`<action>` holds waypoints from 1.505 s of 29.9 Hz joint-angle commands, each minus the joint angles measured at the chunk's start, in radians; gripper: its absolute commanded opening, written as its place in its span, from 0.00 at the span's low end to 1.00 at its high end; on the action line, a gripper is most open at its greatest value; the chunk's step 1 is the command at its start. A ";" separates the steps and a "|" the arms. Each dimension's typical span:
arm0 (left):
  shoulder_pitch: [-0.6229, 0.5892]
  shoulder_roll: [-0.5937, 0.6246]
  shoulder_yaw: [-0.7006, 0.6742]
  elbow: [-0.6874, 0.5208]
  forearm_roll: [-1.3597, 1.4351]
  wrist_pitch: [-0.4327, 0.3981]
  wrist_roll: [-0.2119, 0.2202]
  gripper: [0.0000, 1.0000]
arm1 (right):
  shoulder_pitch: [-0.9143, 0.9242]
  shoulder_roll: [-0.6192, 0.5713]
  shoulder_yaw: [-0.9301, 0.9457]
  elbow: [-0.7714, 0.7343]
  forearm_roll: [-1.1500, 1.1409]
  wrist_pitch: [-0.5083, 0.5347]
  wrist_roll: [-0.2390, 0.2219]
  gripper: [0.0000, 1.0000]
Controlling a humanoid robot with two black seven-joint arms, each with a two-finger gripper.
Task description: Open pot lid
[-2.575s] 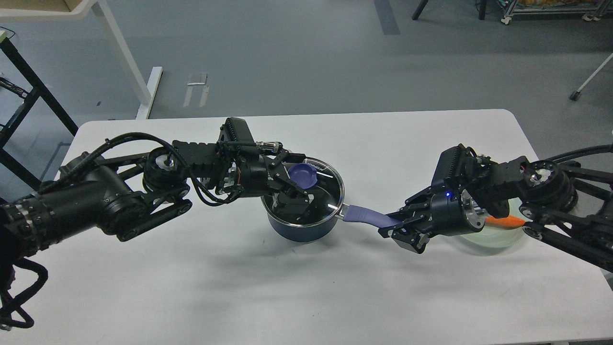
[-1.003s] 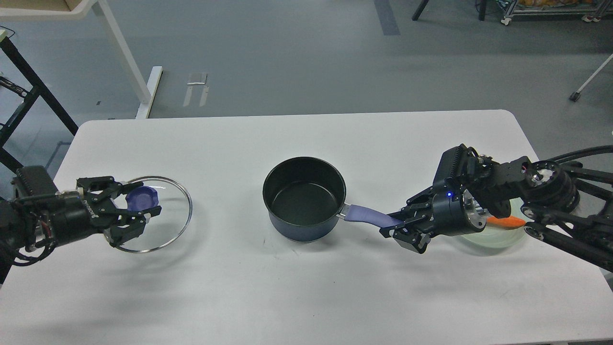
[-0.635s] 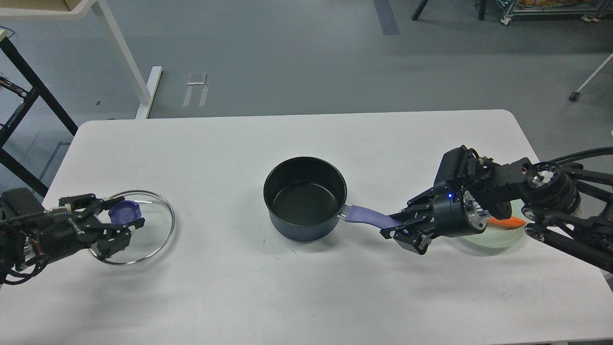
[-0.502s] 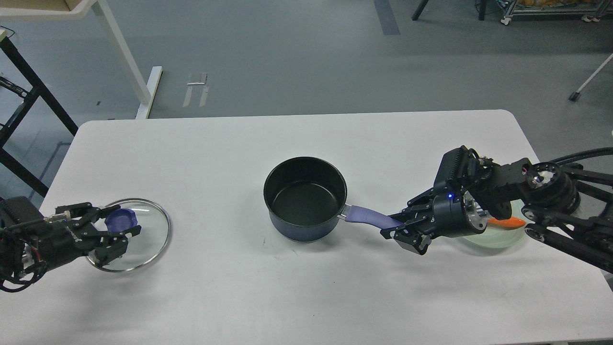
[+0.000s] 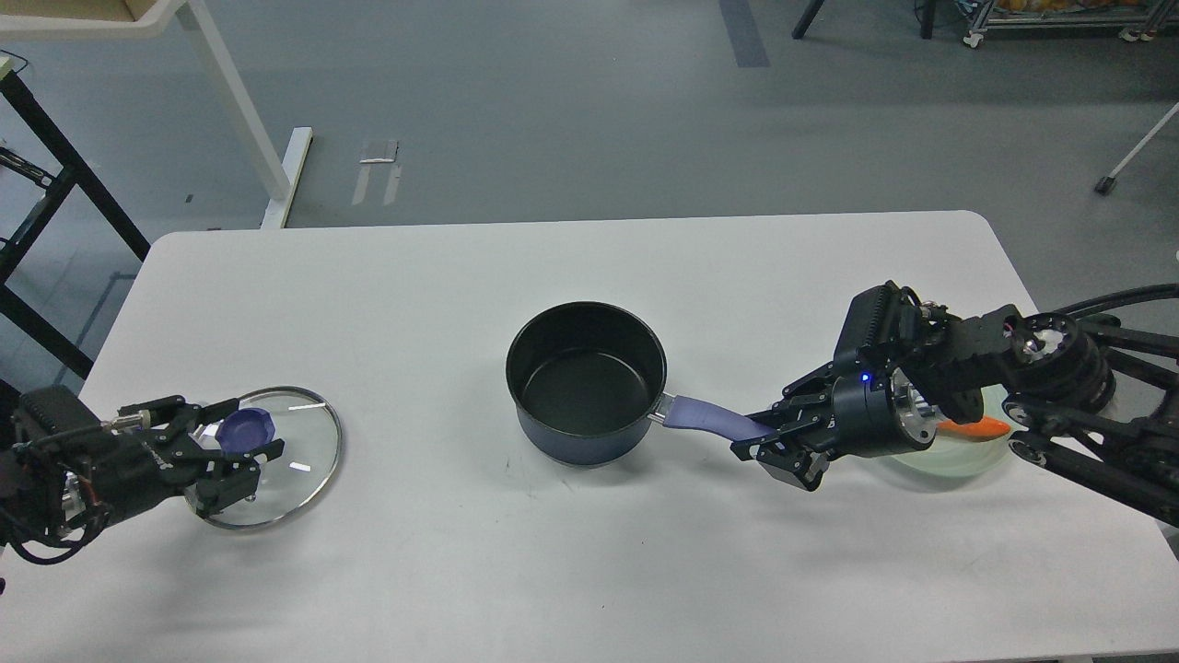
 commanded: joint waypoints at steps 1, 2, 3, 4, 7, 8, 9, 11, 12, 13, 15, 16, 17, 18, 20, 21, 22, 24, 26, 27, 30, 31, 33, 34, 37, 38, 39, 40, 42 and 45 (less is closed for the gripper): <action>-0.008 0.006 -0.010 -0.003 0.002 0.001 0.000 0.93 | 0.000 0.001 0.000 0.000 0.000 0.000 0.000 0.30; -0.014 0.011 -0.013 -0.008 0.000 0.001 0.000 0.94 | 0.000 0.001 0.000 0.000 0.000 0.000 0.000 0.30; -0.019 0.014 -0.016 -0.014 0.000 0.001 0.000 0.95 | 0.000 0.000 0.000 0.001 0.000 0.000 0.000 0.30; -0.022 0.019 -0.019 -0.019 -0.009 0.001 0.000 0.96 | 0.000 0.000 0.000 0.001 0.000 0.000 0.000 0.30; -0.062 0.048 -0.022 -0.057 -0.078 0.001 0.000 0.97 | 0.000 0.000 0.002 0.001 0.000 0.000 0.000 0.30; -0.083 0.060 -0.023 -0.083 -0.113 -0.030 0.000 0.97 | 0.000 0.000 0.002 0.000 0.000 0.000 0.000 0.31; -0.105 0.075 -0.023 -0.107 -0.153 -0.072 0.000 0.97 | 0.000 0.000 0.002 0.000 0.000 0.000 0.000 0.31; -0.160 0.103 -0.026 -0.146 -0.278 -0.176 0.000 0.97 | 0.002 0.000 0.002 0.000 0.000 0.000 0.000 0.31; -0.190 0.109 -0.031 -0.163 -0.367 -0.230 0.000 0.97 | 0.000 0.000 0.002 0.000 0.000 0.000 0.000 0.31; -0.220 0.109 -0.036 -0.177 -0.477 -0.288 0.000 0.97 | 0.002 0.000 0.002 0.000 0.000 0.000 0.000 0.31; -0.259 0.109 -0.046 -0.181 -0.689 -0.392 0.000 0.98 | 0.002 0.000 0.002 0.000 0.000 0.000 0.000 0.31; -0.276 0.106 -0.051 -0.180 -0.793 -0.440 0.000 0.98 | 0.002 0.000 0.002 0.001 0.000 0.000 0.000 0.31; -0.292 0.100 -0.057 -0.180 -0.916 -0.486 0.000 0.98 | 0.002 0.000 0.002 0.000 0.000 0.000 0.000 0.31; -0.301 0.098 -0.063 -0.178 -1.013 -0.523 0.000 0.99 | 0.000 0.000 0.002 0.000 0.000 0.000 0.000 0.31; -0.304 0.085 -0.088 -0.177 -1.249 -0.590 0.000 0.99 | 0.002 0.000 0.002 0.000 0.000 0.000 0.000 0.31; -0.304 0.069 -0.098 -0.171 -1.345 -0.610 0.000 0.99 | 0.002 0.000 0.002 0.000 0.000 0.000 0.000 0.31; -0.303 0.049 -0.109 -0.168 -1.456 -0.627 0.000 0.99 | 0.002 0.001 0.002 0.000 0.000 0.000 0.000 0.31; -0.295 0.011 -0.120 -0.149 -1.622 -0.629 0.000 0.99 | 0.002 0.001 0.002 0.000 0.000 0.000 0.000 0.31; -0.292 -0.033 -0.125 -0.113 -1.717 -0.629 0.000 0.99 | 0.002 0.001 0.002 0.000 0.000 0.000 0.000 0.31; -0.289 -0.058 -0.126 -0.090 -1.737 -0.635 0.000 0.99 | 0.002 0.003 0.002 0.001 0.000 0.000 0.000 0.31; -0.283 -0.112 -0.157 -0.019 -1.756 -0.641 0.000 0.99 | 0.002 0.001 0.002 0.000 0.000 0.000 0.000 0.32; -0.274 -0.125 -0.180 0.006 -1.764 -0.650 0.000 0.99 | 0.002 0.001 0.002 0.000 0.000 0.000 0.000 0.34; -0.249 -0.149 -0.224 0.039 -1.790 -0.701 0.000 0.99 | 0.002 0.001 0.002 0.000 0.000 0.000 0.000 0.38; -0.237 -0.161 -0.250 0.056 -1.809 -0.738 0.000 0.99 | 0.002 0.001 0.002 0.000 0.000 0.000 0.000 0.44; -0.208 -0.179 -0.289 0.090 -1.840 -0.817 0.002 0.99 | 0.003 -0.003 0.003 0.001 0.003 -0.002 0.000 0.65; -0.205 -0.181 -0.290 0.093 -1.842 -0.828 0.013 0.99 | 0.005 -0.008 0.003 0.001 0.005 -0.002 0.000 0.74; -0.203 -0.179 -0.290 0.093 -1.842 -0.839 0.018 0.99 | 0.006 -0.014 0.005 0.004 0.009 -0.002 0.000 0.82; -0.201 -0.179 -0.290 0.093 -1.842 -0.842 0.018 0.99 | 0.009 -0.023 0.006 0.006 0.012 -0.003 0.000 0.87; -0.195 -0.179 -0.290 0.095 -1.843 -0.845 0.019 0.99 | 0.012 -0.037 0.014 0.009 0.023 -0.009 0.000 0.97; -0.195 -0.179 -0.292 0.095 -1.843 -0.853 0.021 0.99 | 0.012 -0.069 0.043 0.023 0.095 -0.011 0.000 0.98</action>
